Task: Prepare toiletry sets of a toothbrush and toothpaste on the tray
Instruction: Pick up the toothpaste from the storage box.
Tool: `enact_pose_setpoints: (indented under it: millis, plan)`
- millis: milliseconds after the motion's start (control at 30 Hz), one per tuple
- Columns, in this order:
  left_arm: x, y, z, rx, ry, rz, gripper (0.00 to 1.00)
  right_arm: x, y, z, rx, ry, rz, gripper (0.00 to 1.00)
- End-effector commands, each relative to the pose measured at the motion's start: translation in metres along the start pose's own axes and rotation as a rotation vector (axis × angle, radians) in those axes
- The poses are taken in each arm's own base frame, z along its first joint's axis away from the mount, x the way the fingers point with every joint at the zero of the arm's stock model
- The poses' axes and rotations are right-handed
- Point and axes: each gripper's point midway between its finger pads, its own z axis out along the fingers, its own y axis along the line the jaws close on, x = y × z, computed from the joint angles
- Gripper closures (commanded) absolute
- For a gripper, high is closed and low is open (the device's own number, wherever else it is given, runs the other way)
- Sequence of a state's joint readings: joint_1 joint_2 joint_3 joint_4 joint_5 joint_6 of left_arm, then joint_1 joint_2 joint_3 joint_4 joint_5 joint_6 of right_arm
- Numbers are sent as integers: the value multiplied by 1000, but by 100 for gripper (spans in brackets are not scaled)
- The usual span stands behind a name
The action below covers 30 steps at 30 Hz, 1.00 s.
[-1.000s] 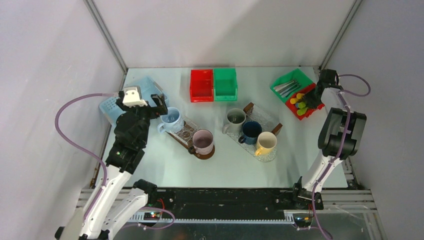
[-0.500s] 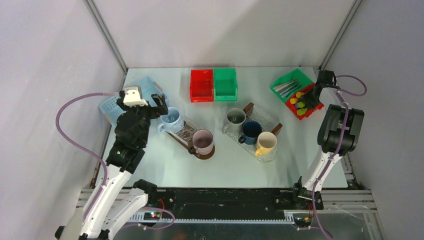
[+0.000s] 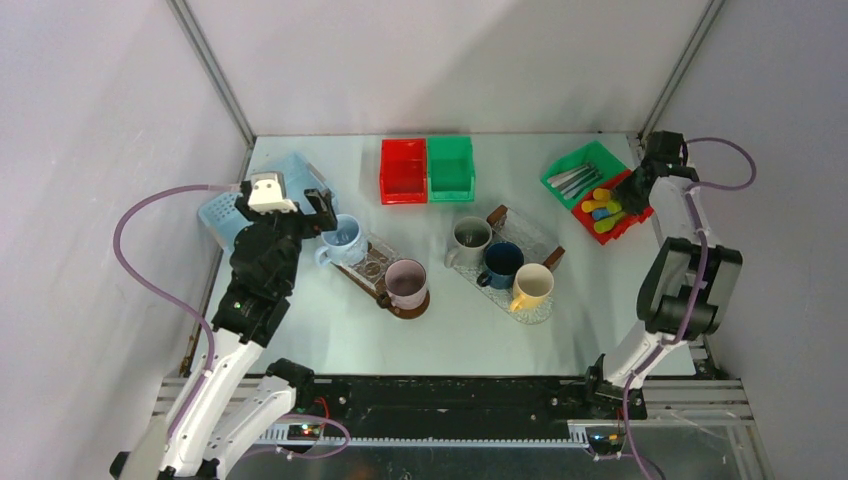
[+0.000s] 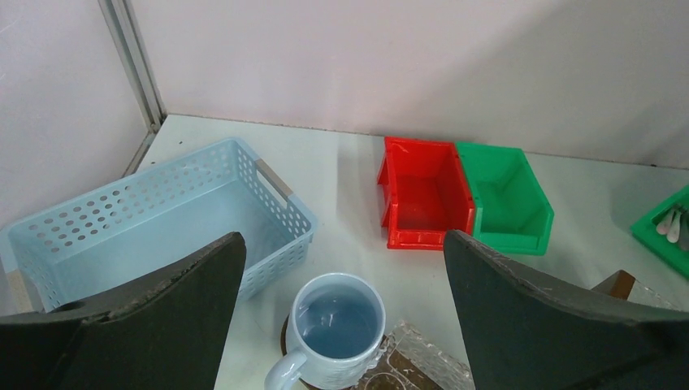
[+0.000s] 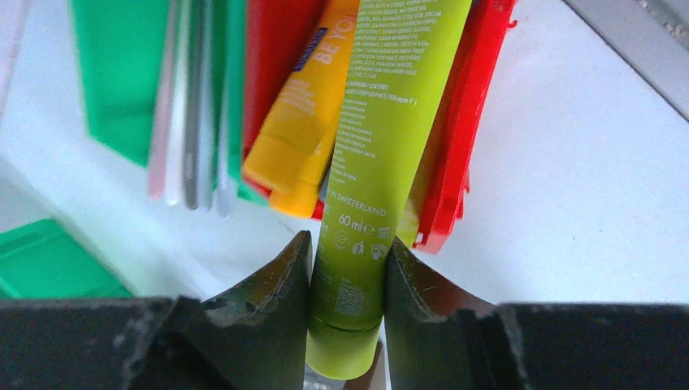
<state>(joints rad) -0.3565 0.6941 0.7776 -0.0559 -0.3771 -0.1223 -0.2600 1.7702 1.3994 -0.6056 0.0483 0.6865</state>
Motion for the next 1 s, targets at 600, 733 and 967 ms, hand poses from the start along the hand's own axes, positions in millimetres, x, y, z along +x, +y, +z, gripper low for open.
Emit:
enact_pose_setpoints:
  millis: [600, 733, 967]
  plan:
    - [-42, -80, -23, 392, 116, -187, 2, 94, 173, -247, -764, -403, -673, 86]
    - [-52, -100, -29, 488, 133, -250, 2, 131, 185, -283, -957, -396, -746, 86]
    - [-67, -137, -40, 677, 154, -331, 2, 193, 192, -341, -1307, -351, -876, 86]
